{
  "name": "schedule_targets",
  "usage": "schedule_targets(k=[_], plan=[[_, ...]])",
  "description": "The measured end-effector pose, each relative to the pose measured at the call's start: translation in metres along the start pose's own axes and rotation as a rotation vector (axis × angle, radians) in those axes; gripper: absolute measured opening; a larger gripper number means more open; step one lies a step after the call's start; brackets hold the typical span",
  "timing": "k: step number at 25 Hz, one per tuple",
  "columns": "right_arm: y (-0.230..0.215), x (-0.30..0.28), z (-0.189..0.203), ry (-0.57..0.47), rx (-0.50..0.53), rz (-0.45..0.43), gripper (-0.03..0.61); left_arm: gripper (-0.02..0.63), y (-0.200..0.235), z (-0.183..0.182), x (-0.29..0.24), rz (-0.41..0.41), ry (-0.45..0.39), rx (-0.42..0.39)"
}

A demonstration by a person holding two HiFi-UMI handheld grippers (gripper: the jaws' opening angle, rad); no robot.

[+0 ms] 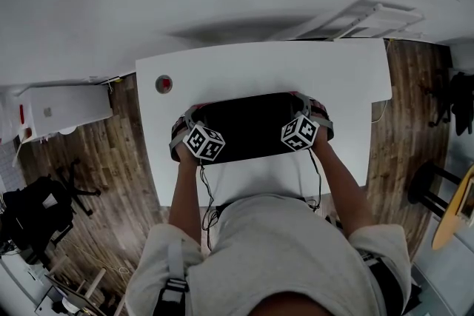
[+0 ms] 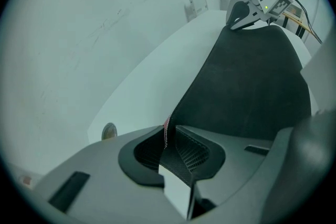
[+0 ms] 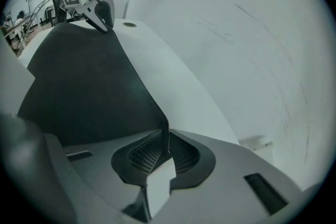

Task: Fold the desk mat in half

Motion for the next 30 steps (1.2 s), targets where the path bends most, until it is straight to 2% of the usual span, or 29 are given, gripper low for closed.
schedule_targets(k=[7,14,23,26,30], plan=[[-0.001,0.0,-0.003,0.014,-0.02,0.019,0.077,0.101,0.008,0.006,-0.001,-0.009,-0.029,0.079],[-0.007,0.0,-0.004,0.024,-0.058,0.041,0.109,0.112,0.013,0.004,0.0,-0.019,-0.048,0.09],[-0.013,0.0,-0.002,0.054,-0.129,0.063,0.147,0.114,0.014,0.004,-0.002,0.015,-0.088,0.093],[-0.015,0.003,-0.005,0.048,-0.171,0.099,0.148,0.115,0.022,0.006,0.001,-0.039,-0.101,0.132],[-0.017,0.018,-0.011,0.006,-0.275,0.121,0.147,0.115,0.034,0.005,0.005,-0.084,-0.137,0.126]])
Point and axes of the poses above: the fingertips, and each gripper's own axes: x backward along the fingers, y to its left, z out of its underside, the point moved 5 cm from there along x, backward along the fingers, and after that the axes turned 6 degrees about y, right-handed, at the moved point
